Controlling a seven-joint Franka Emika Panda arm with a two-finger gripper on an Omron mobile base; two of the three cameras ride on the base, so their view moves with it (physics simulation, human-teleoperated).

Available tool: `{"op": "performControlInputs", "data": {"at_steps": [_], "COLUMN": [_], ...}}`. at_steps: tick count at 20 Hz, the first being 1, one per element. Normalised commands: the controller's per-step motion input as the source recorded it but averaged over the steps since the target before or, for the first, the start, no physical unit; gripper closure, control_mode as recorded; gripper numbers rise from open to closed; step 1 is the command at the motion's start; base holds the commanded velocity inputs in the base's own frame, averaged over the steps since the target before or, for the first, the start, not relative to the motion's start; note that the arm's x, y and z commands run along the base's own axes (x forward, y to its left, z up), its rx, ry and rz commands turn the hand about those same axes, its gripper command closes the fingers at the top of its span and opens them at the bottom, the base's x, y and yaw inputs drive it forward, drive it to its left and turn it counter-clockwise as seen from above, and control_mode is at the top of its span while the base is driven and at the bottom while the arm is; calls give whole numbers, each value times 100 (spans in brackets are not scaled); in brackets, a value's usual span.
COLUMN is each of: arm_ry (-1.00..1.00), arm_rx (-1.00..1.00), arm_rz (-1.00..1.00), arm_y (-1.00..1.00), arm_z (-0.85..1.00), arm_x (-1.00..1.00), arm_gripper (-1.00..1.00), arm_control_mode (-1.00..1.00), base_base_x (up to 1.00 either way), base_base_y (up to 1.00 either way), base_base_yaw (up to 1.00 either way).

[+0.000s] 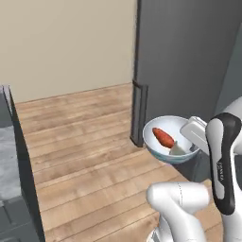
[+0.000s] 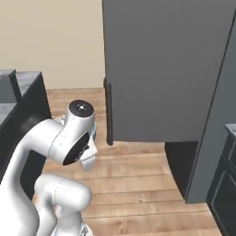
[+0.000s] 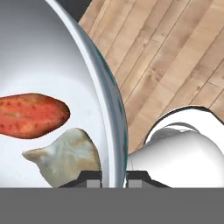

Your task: Place the bowl with the garlic and sweet potato on the top shelf of the fridge. Place the bowl with the fish and steak on the second highest shelf of the fridge.

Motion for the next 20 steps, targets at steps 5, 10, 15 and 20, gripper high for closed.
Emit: {"op": "performControlInputs", "data": {"at_steps": [5,10,15,20], "arm_ry": [0,0,0,0], "arm_rx": [0,0,0,0], "arm_rz": [0,0,0,0], "arm_y": [0,0,0,0], "arm_z": [0,0,0,0], "arm_x": [0,0,0,0], "arm_gripper": [100,100,100,100], "arm_control_mode": [100,100,100,100], "base_base_x": [96,77,98,100], "base_base_y": [84,78,51,30], "base_base_yaw": [2,1,0,0]}}
